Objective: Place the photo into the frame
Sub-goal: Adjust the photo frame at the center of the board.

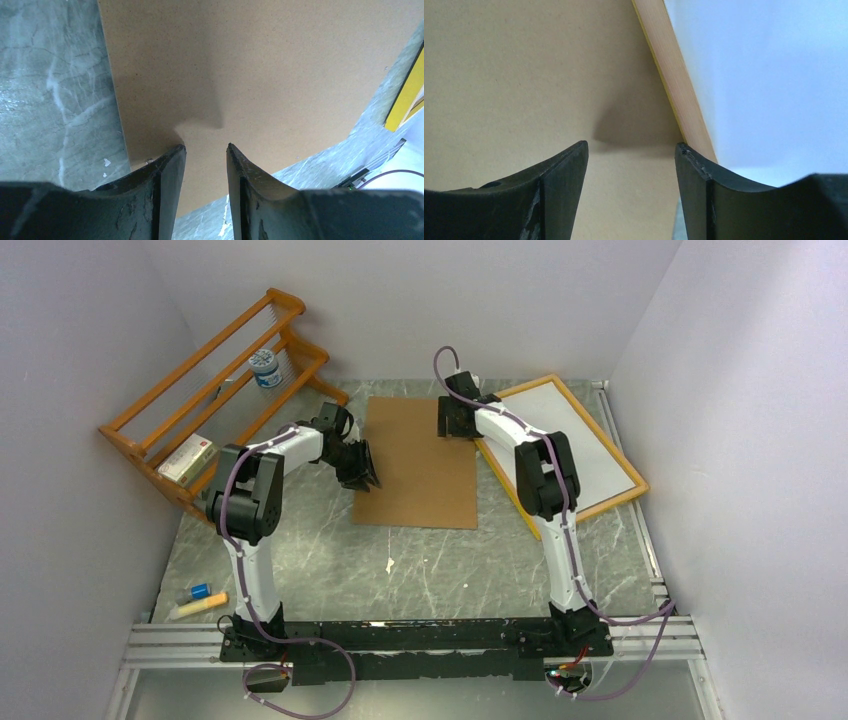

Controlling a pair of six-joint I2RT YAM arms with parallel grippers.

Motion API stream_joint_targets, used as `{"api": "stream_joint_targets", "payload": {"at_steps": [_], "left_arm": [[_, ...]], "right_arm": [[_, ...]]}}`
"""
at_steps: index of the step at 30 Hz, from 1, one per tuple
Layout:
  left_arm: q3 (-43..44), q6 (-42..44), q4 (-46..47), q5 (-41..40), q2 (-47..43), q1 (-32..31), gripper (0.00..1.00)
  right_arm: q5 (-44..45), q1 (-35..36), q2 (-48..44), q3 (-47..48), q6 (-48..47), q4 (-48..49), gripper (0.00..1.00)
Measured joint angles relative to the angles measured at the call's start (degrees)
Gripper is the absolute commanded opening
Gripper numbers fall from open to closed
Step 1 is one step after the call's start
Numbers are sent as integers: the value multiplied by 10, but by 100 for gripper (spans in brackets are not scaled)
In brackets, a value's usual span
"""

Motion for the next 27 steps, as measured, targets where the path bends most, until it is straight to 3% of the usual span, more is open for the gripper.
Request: {"api": "stream_joint_targets", "payload": {"at_steps": [15, 27], "left_arm": [[4, -4, -5, 0, 1, 0, 45], [2, -4, -4, 0, 1, 0, 45]], "right_arm": [[88, -24, -49, -27, -126, -10, 64], [52, -22, -32, -27, -162, -47, 39]]}}
